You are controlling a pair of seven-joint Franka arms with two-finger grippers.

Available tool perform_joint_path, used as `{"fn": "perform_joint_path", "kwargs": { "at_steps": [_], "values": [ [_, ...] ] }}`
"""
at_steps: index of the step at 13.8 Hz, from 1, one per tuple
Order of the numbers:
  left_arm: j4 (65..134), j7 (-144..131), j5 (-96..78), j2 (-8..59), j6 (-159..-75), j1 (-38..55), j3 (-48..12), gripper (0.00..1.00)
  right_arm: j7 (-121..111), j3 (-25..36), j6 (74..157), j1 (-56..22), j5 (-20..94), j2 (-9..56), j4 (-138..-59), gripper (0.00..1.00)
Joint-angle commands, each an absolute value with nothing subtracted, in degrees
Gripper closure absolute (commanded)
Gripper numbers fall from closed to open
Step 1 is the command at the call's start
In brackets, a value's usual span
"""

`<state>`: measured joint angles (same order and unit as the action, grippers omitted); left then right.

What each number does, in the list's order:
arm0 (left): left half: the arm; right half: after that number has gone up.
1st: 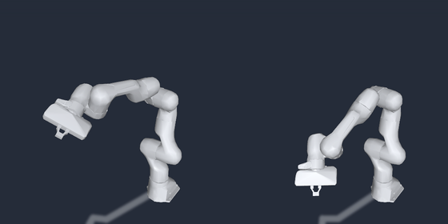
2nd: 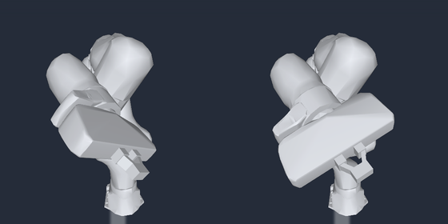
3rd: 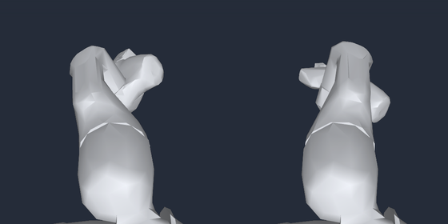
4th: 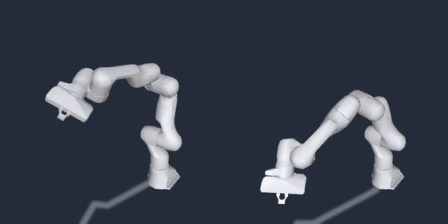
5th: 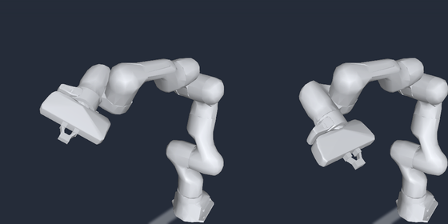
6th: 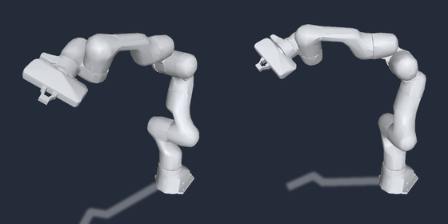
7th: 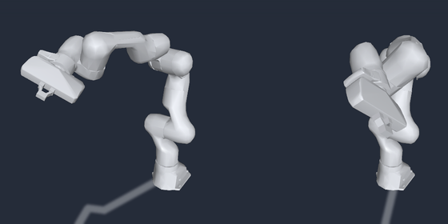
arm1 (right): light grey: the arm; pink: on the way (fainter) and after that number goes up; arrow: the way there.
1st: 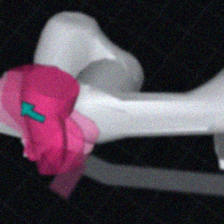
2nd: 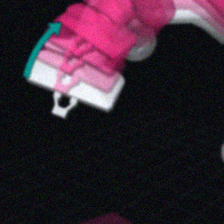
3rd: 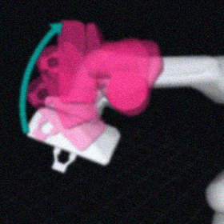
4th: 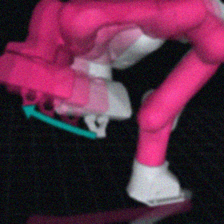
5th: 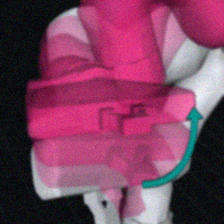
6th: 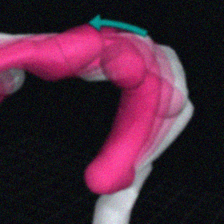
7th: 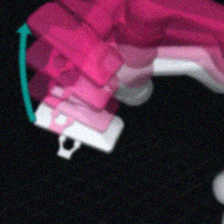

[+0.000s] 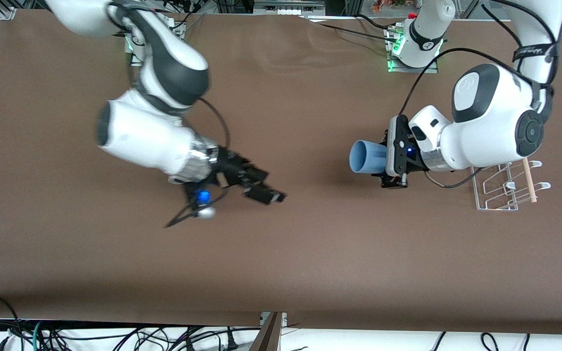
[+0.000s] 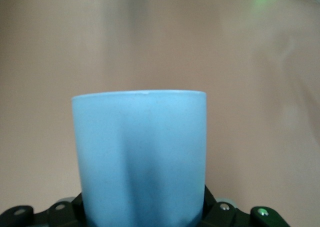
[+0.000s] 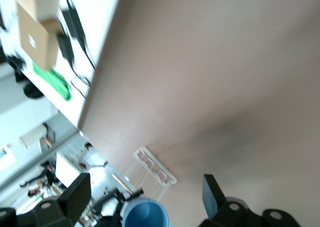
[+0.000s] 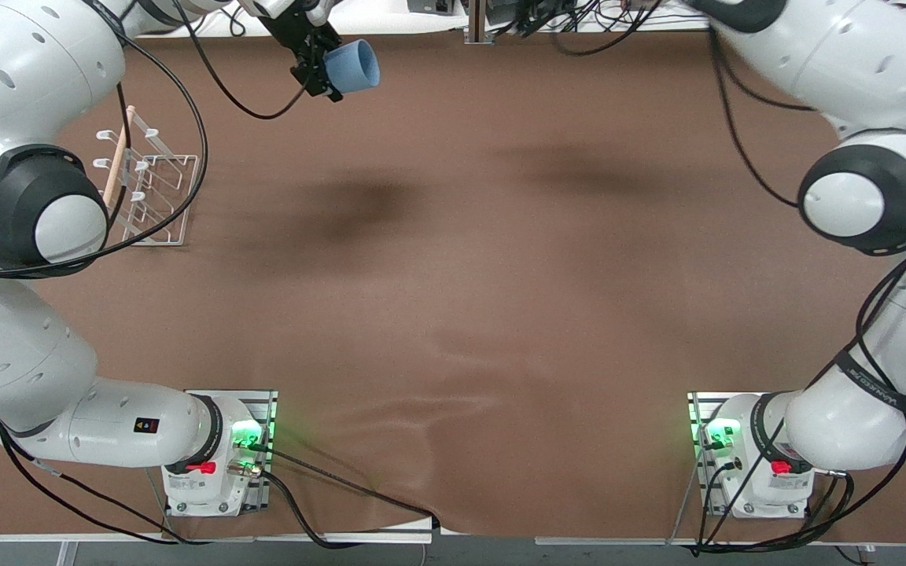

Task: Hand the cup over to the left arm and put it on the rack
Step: 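Open the right gripper and withdraw while the left gripper lifts the cup, then move the cup over the wire rack with the left gripper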

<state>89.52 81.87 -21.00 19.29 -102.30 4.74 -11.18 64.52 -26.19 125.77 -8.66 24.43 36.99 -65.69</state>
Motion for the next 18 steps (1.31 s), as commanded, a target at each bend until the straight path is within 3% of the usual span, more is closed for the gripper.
{"fn": "perform_joint_path", "kwargs": {
  "at_steps": [1,4,7,10,12,15,18],
  "values": [
    [87.4,77.1,-13.7,18.9,-98.4,5.2,-10.2,1.0,63.6,-24.8,117.9,-2.7,23.1,32.0,-67.1,0.01],
    [85.7,69.4,2.9,18.3,-92.4,5.4,-10.7,1.0,58.3,-23.7,109.1,4.1,20.8,28.0,-67.1,0.01],
    [85.7,65.2,17.4,19.0,-84.7,6.8,-11.2,1.0,53.0,-18.8,103.1,5.4,19.9,27.8,-66.9,0.01],
    [86.1,60.8,31.1,21.3,-75.8,7.5,-11.2,1.0,48.5,-16.0,102.7,5.6,19.6,26.0,-67.5,0.01],
    [88.5,58.5,41.8,23.1,-70.7,9.2,-11.3,1.0,43.7,-14.9,103.8,5.1,16.7,19.6,-76.2,0.01],
    [94.5,57.3,52.8,24.3,-70.1,9.1,-11.3,1.0,39.5,-14.1,105.6,3.3,8.3,10.1,-89.2,0.01],
    [101.4,56.3,59.9,24.2,-72.0,5.9,-11.3,1.0,24.4,-7.1,105.0,0.5,6.9,2.7,-97.1,0.01]
  ]
}}
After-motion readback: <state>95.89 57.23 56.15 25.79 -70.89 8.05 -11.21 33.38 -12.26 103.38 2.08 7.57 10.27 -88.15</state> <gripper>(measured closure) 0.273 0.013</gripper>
